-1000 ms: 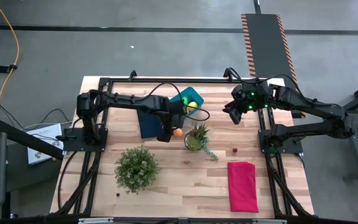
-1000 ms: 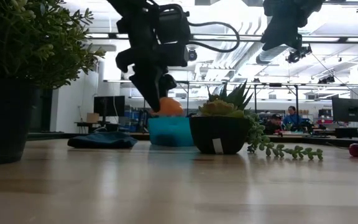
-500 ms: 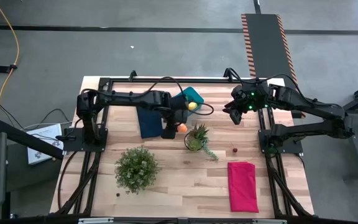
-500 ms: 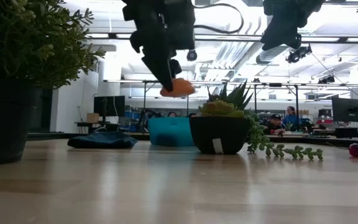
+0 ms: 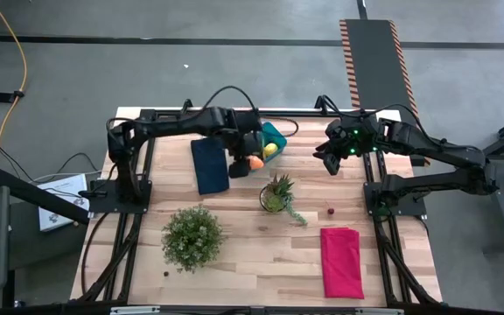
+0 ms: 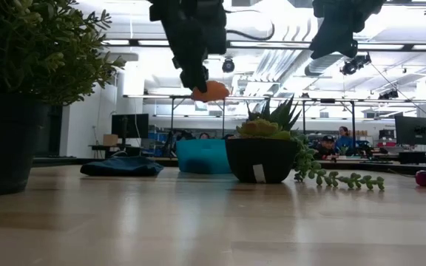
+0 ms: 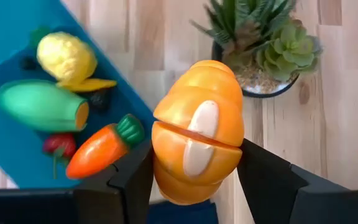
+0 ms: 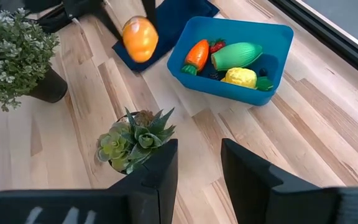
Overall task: Pick and placing Produce into tupperware
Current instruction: Put the orange croissant into the blue bin
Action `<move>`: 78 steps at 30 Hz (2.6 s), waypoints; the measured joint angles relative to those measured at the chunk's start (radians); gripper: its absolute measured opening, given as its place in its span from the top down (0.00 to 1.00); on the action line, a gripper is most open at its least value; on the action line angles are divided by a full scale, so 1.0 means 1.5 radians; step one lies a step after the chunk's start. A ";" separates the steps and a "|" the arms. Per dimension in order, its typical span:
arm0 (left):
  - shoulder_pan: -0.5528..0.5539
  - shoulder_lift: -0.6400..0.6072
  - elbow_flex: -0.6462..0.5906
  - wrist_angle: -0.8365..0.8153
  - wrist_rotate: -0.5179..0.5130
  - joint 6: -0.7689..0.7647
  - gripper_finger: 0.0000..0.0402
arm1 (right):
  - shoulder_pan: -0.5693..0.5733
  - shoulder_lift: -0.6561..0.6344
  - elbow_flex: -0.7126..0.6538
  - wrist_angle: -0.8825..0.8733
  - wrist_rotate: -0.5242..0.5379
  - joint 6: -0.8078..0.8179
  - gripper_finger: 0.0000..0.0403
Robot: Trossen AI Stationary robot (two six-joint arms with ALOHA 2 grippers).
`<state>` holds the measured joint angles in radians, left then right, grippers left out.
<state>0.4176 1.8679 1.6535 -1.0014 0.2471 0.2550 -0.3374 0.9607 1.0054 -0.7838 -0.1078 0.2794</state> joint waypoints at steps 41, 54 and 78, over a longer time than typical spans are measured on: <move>0.135 0.005 0.004 0.178 -0.034 -0.166 0.49 | 0.000 0.000 0.000 0.070 0.000 0.024 0.72; 0.154 0.027 -0.001 0.172 -0.069 -0.219 0.49 | 0.000 0.000 0.000 0.072 0.017 0.023 0.72; 0.120 0.115 0.000 0.179 -0.071 -0.256 0.49 | 0.000 0.000 0.000 0.072 0.018 0.023 0.72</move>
<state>0.5983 2.0405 1.6529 -0.7334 0.1406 -0.1287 -0.3374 0.9607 1.0054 -0.6758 -0.0814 0.3134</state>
